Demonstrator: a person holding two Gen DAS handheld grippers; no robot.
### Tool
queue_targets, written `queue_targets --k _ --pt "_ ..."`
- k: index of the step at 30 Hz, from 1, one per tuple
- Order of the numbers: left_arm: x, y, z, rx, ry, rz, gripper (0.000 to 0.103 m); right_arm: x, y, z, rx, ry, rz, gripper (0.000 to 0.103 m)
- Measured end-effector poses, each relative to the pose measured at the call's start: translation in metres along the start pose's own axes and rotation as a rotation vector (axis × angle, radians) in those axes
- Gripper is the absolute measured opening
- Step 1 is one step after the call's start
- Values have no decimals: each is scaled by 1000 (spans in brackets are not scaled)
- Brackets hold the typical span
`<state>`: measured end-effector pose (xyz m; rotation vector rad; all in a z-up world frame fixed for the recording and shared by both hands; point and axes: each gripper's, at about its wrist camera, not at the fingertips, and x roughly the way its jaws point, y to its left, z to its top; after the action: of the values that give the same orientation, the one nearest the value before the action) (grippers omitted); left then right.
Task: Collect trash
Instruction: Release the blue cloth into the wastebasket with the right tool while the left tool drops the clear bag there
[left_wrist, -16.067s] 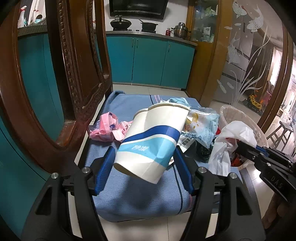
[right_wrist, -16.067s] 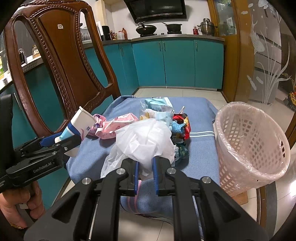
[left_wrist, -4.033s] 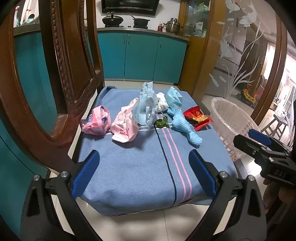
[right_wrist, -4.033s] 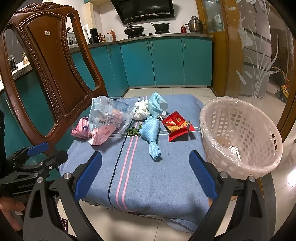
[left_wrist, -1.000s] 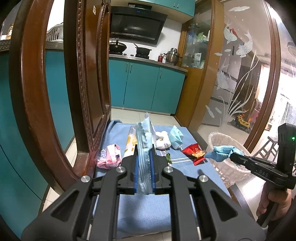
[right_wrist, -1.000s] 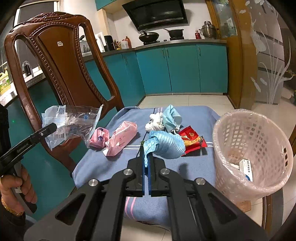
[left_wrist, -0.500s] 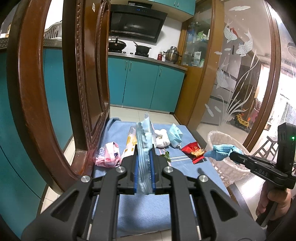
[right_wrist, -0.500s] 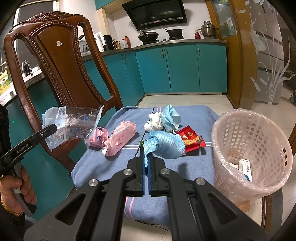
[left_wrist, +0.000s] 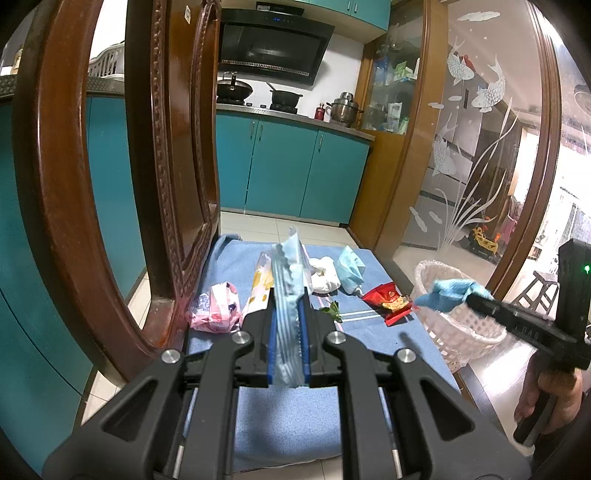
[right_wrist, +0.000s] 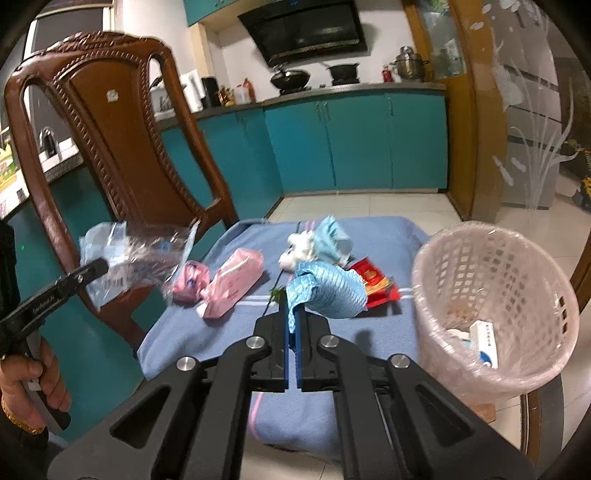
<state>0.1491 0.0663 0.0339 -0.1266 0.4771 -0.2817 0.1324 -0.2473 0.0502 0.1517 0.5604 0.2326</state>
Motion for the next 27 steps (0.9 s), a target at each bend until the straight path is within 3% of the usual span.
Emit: queue_targets --k 4,9,12,14,15,16,17,19,23,27 --pt "0 0 -2 3 -4 -5 11 -3 -53 10 99 -46 -78 3" --pt "0 -3 -6 5 -6 -16 11 21 -143 2 295 -15 -147 4" --pt "2 -10 -6 22 -7 -26 11 44 -179 -14 386 90 -174 28" --pt "3 -14 -7 38 -4 -34 11 42 -186 -15 446 124 -164 33" --pt "4 -18 -8 47 -2 -42 11 30 -184 -9 455 93 -141 33" --pt "4 -22 -9 56 1 -55 11 12 -179 -1 448 35 -122 42" --pt "5 -27 -9 63 4 -67 11 -1 -175 2 441 -12 -120 65" --pt "6 -38 -10 76 5 -101 11 -39 -165 8 434 -151 -139 90" --pt "20 -71 -6 66 37 -200 11 -73 -160 8 427 -283 -209 90" --pt "42 -136 6 152 31 -297 11 -89 -176 4 481 -355 -259 90"
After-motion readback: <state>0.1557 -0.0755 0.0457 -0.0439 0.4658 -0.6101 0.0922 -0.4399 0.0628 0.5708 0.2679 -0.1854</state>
